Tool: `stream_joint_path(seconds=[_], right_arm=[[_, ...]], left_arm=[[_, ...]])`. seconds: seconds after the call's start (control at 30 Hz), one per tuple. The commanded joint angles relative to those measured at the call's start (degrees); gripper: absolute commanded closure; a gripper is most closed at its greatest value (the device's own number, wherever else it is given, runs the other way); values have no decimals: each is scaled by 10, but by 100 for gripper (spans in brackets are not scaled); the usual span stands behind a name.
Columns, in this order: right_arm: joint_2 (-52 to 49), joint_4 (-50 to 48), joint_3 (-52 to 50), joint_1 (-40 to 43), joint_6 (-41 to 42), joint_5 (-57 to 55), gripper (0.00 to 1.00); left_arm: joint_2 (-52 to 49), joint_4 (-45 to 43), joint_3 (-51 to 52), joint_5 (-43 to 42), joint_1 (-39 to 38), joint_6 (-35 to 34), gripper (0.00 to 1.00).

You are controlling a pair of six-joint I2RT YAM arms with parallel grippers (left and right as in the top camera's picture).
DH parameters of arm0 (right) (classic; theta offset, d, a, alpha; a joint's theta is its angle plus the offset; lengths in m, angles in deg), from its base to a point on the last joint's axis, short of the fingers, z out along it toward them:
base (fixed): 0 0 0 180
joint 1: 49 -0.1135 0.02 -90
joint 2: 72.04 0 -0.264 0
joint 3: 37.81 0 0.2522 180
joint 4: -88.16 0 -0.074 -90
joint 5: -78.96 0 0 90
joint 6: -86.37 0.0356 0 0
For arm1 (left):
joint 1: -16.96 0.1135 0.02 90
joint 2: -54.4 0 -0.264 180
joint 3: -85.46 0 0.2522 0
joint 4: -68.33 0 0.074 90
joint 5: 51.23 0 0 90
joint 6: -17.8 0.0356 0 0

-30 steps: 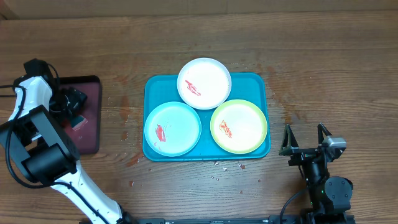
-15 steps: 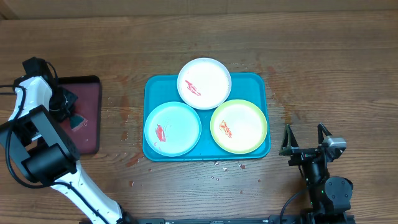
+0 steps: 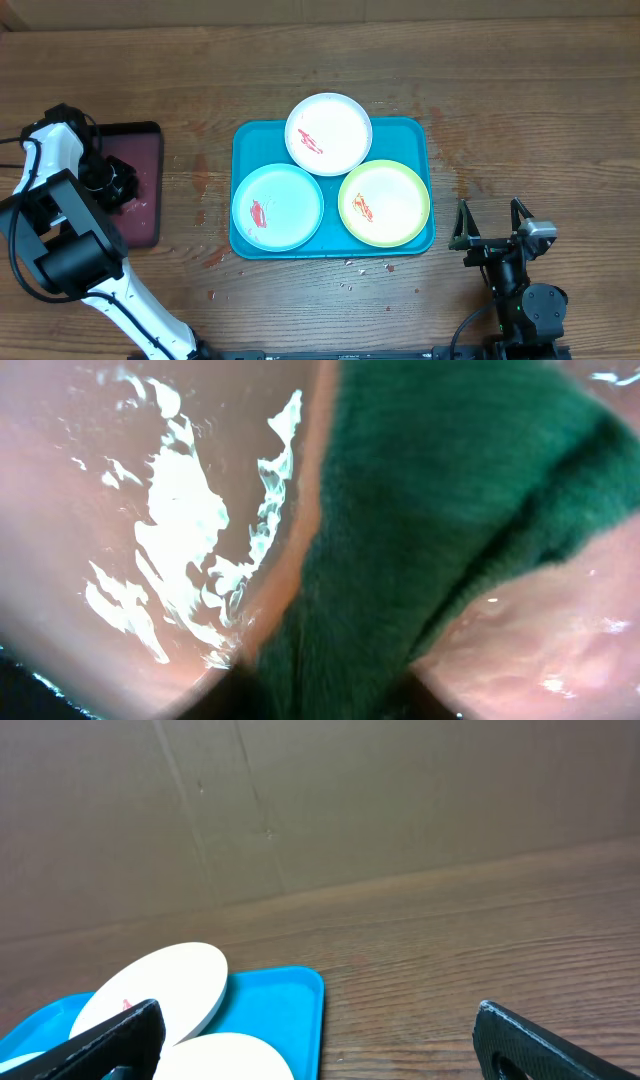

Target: Clean dirty plates on tray and stack at the side

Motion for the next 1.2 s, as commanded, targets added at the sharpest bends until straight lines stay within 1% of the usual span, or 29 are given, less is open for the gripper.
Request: stream_joint_path(seconds=[0.0, 0.07, 0.1, 0.13, 0.17, 0.2, 0.23, 0.27, 0.37, 0.47, 0.5, 0.57, 0.6, 0.73, 0.77, 0.8, 0.83, 0.87, 1.1, 1.13, 1.17], right_arm=[[4, -3, -6, -3, -2, 3, 0], [4, -3, -6, -3, -2, 3, 0], [4, -3, -6, -3, -3, 3, 0], [4, -3, -6, -3, -2, 3, 0], [4, -3, -6, -3, -2, 3, 0], [4, -3, -6, -3, -2, 3, 0], [4, -3, -6, -3, -2, 3, 0], [4, -3, -6, -3, -2, 3, 0], [4, -3, -6, -3, -2, 3, 0], [4, -3, -6, -3, -2, 3, 0], [4, -3, -6, -3, -2, 3, 0], [4, -3, -6, -3, -3, 3, 0], [4, -3, -6, -3, -2, 3, 0], [4, -3, -6, -3, -2, 3, 0], [4, -3, -6, -3, -2, 3, 0], [4, -3, -6, -3, -2, 3, 0], [4, -3, -6, -3, -3, 3, 0], [4, -3, -6, -3, -2, 3, 0], [4, -3, -6, -3, -2, 3, 0], [4, -3, -6, -3, -2, 3, 0], [4, -3, -6, -3, -2, 3, 0]], left_arm=[[-12, -1, 3, -23, -2, 7, 96], [-12, -8, 3, -23, -2, 7, 96], [-12, -19, 3, -21, -2, 7, 86], [-12, -28, 3, -21, -2, 7, 67], [-12, -38, 3, -21, -2, 7, 32], [-12, -50, 3, -20, -2, 8, 0], [-12, -61, 3, -16, -2, 8, 0], [-12, -86, 3, 3, -2, 8, 0], [-12, -122, 3, 44, -2, 8, 0], [-12, -143, 3, 59, -2, 16, 2], [-12, -148, 3, 59, -2, 20, 19], [-12, -151, 3, 59, -2, 24, 75], [-12, -151, 3, 59, -2, 25, 96], [-12, -151, 3, 59, -2, 25, 95], [-12, -153, 3, 61, -2, 24, 82], [-12, -155, 3, 64, -2, 24, 51], [-12, -157, 3, 66, -2, 24, 14], [-12, -158, 3, 68, -2, 24, 0], [-12, -174, 3, 70, -1, 29, 0], [-12, -174, 3, 70, -1, 29, 2], [-12, -176, 3, 70, -1, 29, 42]])
